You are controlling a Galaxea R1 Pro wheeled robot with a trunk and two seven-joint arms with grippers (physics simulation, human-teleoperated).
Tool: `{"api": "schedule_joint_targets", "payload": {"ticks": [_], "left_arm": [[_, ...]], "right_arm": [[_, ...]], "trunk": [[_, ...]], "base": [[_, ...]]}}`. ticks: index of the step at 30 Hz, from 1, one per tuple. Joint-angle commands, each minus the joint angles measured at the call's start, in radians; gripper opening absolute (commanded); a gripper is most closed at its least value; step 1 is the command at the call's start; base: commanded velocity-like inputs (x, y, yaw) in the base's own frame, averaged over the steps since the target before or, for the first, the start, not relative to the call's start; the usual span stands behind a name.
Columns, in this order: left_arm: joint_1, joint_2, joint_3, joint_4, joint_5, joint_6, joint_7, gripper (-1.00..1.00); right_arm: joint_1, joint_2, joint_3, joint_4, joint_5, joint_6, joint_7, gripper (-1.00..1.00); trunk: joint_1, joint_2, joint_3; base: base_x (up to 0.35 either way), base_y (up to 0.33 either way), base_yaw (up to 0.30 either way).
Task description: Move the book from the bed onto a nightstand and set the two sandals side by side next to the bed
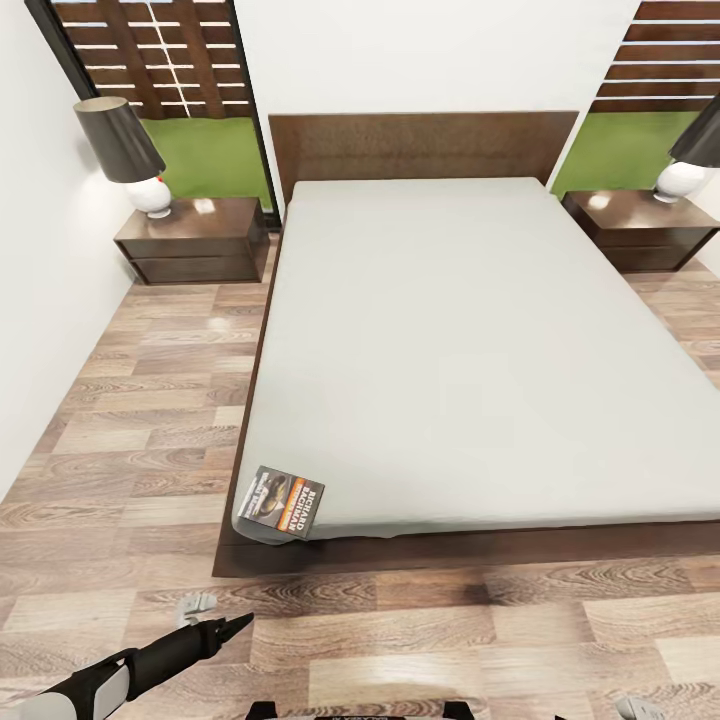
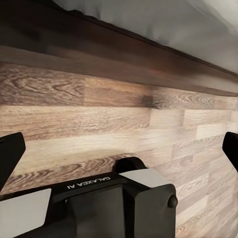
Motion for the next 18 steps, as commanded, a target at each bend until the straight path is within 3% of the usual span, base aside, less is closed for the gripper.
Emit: {"api": "schedule_joint_targets", "payload": {"ticks": [1, 18], "left_arm": [[0.000, 0.000, 0.006, 0.001, -0.008, -0.005, -0.002, 1.00], [0.000, 0.000, 0.006, 0.001, -0.008, -0.005, -0.002, 1.00]], "right_arm": [[0.000, 0.000, 0.008, 0.001, -0.007, -0.004, 0.003, 1.00], [0.000, 0.000, 0.008, 0.000, -0.008, -0.004, 0.006, 1.00]], "trunk": [[0.000, -0.001, -0.001], [0.000, -0.001, -0.001]], "base": [[0.000, 0.000, 0.000], [0.000, 0.000, 0.000]]}}
